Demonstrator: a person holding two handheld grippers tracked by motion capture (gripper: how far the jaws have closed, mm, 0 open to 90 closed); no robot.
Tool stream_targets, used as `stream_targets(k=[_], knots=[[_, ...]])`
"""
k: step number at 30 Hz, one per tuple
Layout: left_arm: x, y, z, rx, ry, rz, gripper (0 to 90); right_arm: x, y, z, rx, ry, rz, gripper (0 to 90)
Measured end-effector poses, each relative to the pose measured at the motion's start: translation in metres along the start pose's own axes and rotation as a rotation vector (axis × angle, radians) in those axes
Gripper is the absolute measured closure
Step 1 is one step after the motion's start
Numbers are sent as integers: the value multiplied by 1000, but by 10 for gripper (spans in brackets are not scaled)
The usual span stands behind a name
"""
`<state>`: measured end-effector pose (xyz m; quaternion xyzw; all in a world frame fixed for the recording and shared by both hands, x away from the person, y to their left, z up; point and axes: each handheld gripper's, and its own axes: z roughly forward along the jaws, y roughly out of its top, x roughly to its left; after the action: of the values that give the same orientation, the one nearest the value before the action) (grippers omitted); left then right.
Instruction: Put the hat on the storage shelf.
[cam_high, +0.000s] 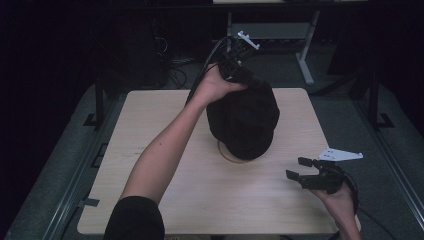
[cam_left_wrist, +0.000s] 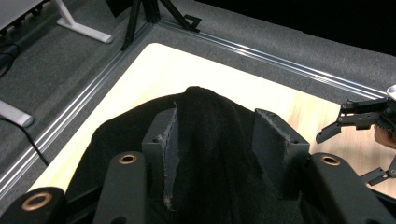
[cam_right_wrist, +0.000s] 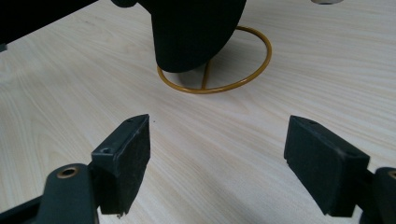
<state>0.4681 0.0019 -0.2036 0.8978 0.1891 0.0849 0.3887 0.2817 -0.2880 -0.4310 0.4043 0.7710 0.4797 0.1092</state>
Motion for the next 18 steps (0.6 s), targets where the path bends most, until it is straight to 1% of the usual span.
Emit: stream_targets(k=[1, 5, 7, 12, 13, 14, 18], knots=[[0, -1, -4, 0, 6, 2, 489, 0, 0, 0, 2, 1, -2, 219], [2, -3, -10, -13, 12, 2, 485, 1, 1, 3, 10, 1, -6, 218], [2, -5, -11, -9, 14, -3, 485, 1, 1, 4, 11, 3, -7, 218], [3, -7, -10, -3, 18, 2, 488, 2, 2, 6, 19, -5, -11, 217], [3, -7, -11, -17, 17, 0, 486, 2, 2, 6, 22, -5, -8, 217], [3, -7, -11, -20, 18, -2, 483, 2, 1, 6, 24, -5, -11, 217], [2, -8, -13, -17, 24, 0, 471, 2, 1, 7, 26, -3, -11, 217]])
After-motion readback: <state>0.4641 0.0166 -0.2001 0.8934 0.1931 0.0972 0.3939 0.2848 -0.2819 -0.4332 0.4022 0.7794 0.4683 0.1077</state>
